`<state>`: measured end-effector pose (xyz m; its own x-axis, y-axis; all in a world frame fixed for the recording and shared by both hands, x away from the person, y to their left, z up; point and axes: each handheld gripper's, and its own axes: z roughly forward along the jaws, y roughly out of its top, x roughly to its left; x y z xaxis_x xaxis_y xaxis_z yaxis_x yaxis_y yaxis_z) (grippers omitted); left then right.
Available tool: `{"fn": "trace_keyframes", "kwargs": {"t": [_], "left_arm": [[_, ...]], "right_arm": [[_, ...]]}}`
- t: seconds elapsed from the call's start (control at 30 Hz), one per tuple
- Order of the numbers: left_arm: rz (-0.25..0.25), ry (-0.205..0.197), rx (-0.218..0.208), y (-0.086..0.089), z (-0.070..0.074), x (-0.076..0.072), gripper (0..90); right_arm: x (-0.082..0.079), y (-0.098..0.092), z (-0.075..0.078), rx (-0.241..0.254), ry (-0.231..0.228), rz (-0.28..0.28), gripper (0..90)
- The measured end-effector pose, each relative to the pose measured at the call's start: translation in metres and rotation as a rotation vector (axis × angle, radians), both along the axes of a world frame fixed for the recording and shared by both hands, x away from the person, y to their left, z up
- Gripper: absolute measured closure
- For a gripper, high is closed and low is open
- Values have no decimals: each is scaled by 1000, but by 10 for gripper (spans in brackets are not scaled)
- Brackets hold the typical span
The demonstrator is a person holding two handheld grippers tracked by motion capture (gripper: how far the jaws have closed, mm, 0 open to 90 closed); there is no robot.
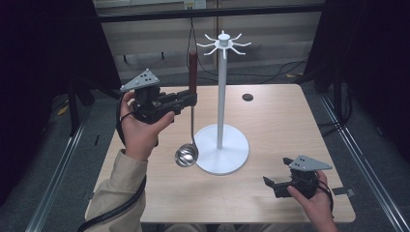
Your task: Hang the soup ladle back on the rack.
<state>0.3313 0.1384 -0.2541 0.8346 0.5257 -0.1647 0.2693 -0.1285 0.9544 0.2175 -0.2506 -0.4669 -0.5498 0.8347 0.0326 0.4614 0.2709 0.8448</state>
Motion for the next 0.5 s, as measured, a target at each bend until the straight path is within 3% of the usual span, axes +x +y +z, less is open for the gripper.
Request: {"fn": "trace_keyframes", "kwargs": {"t": [0.5], "left_arm": [[-16,-24,-1,-10,9,-2,745]], "right_arm": [[0,0,0,-3,4,0,17]]}}
